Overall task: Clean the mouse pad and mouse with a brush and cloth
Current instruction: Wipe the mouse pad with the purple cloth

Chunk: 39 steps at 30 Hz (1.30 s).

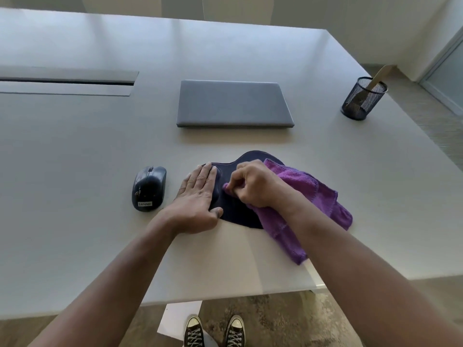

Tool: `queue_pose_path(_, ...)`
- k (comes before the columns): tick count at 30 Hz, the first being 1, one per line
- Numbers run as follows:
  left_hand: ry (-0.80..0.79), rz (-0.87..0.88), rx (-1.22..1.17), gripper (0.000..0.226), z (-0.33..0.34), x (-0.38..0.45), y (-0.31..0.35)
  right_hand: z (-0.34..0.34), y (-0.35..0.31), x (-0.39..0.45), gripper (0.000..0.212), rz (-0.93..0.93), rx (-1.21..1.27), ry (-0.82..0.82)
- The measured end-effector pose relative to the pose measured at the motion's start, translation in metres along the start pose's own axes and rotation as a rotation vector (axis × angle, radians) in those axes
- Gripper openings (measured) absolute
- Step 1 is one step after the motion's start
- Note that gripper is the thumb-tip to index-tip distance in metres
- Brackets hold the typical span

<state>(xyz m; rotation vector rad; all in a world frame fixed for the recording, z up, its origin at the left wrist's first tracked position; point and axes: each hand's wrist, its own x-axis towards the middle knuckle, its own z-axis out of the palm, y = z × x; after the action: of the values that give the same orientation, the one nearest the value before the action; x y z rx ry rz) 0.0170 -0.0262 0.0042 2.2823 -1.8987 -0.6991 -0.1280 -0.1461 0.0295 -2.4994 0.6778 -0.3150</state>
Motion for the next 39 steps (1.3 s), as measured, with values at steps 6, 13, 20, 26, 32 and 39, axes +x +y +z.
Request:
queue_pose_path(6, -0.007, -0.010, -0.003, 0.092, -0.001, -0.001, 0.001, 0.007, 0.002, -0.008, 0.013, -0.024, 0.036, -0.006)
queue_pose_path(13, -0.003, -0.013, -0.010, 0.092, -0.002, -0.003, 0.002, 0.003, 0.005, -0.012, 0.010, -0.028, 0.054, -0.096)
queue_pose_path(20, 0.035, 0.001, -0.005, 0.092, 0.002, 0.000, 0.000, 0.001, 0.000, 0.000, 0.006, -0.020, 0.033, -0.018)
queue_pose_path(26, 0.048, 0.002, -0.005, 0.093, 0.004, -0.001, -0.002, 0.008, 0.003, -0.001, 0.011, 0.009, 0.074, 0.111)
queue_pose_path(32, 0.055, 0.005, -0.024, 0.094, 0.004, -0.001, -0.001, 0.009, -0.001, -0.008, 0.007, -0.068, 0.061, -0.007)
queue_pose_path(39, 0.063, 0.019, -0.029, 0.095, 0.006, -0.002, -0.004, 0.009, 0.003, -0.005, 0.007, 0.017, 0.070, 0.110)
